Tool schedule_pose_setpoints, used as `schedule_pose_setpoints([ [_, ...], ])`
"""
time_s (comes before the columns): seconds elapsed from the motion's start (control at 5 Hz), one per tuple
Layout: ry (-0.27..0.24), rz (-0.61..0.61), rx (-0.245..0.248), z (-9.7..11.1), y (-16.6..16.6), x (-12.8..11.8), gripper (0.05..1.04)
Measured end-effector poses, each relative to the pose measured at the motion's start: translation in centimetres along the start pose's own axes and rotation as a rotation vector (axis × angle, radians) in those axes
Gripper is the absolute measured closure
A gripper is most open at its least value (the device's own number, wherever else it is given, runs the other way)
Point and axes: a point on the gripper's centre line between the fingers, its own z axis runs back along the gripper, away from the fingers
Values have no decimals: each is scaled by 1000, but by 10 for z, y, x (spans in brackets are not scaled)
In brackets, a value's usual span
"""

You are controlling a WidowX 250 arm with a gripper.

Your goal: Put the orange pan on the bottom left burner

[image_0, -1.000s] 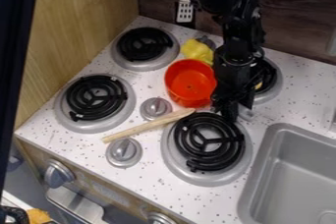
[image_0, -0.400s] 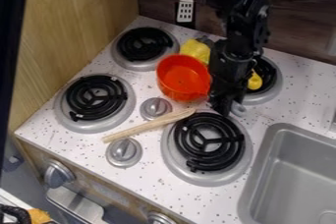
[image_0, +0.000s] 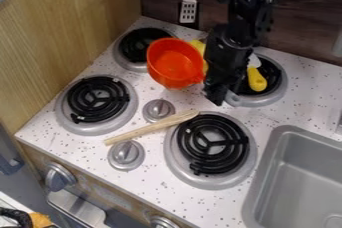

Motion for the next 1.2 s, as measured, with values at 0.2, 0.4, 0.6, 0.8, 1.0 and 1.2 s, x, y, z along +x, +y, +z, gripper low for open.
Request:
schedule_pose_setpoints([
  [0.2,-12,59,22,8,28,27,707],
  [0.4,10,75,26,7,50,49,707],
  [0.6,40,82,31,-3,74,65,707],
  [0.8,101,59,25,-13,90,79,707],
  [1.0,151,30,15,-17,95,86,707],
  [1.2,185,28,15,-26,103,89,707],
])
